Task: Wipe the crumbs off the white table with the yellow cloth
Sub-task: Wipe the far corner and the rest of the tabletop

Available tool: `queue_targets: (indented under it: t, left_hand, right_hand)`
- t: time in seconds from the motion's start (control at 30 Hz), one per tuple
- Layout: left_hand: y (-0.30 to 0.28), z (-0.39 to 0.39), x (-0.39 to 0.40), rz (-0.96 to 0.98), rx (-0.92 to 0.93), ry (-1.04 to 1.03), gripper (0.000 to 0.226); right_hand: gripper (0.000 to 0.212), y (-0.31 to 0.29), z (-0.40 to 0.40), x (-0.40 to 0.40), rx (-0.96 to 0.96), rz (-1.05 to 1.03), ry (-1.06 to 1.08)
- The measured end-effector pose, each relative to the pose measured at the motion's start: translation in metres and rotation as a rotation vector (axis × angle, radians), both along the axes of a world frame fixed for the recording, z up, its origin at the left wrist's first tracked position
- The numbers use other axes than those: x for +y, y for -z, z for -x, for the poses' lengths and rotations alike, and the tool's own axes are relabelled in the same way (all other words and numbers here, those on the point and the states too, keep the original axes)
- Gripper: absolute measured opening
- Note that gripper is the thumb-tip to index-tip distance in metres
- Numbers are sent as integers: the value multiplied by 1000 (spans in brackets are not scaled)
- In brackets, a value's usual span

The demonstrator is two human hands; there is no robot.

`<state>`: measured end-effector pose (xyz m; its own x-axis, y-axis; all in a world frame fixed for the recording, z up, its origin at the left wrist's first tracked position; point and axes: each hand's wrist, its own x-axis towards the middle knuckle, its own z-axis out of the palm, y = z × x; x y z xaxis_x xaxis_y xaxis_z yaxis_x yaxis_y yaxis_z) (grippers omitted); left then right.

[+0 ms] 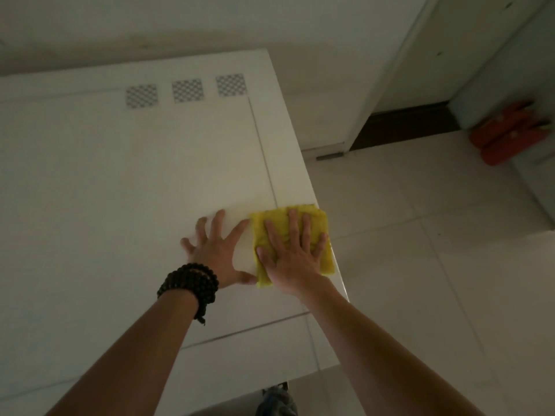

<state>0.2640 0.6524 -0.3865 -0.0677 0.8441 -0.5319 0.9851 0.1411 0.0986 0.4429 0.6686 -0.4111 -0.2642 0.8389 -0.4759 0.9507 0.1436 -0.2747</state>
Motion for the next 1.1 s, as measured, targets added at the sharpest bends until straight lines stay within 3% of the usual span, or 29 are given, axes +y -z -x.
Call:
queue_targets:
  t: [0.4, 0.7, 0.97, 1.1]
  left_hand:
    - [11, 7, 4, -85, -16, -70, 124]
    - [7, 45, -18, -65, 9, -158, 129]
    - [-2, 73, -45, -59, -44, -218, 120]
    - [-15, 137, -70, -22, 44, -328, 119]
  right_hand:
    - [66, 7, 32, 91, -11, -99, -59]
    - [66, 4, 42, -2, -26, -65, -131]
    - [67, 4, 113, 54, -28, -41, -148]
    - [67, 6, 144, 9, 18, -98, -274]
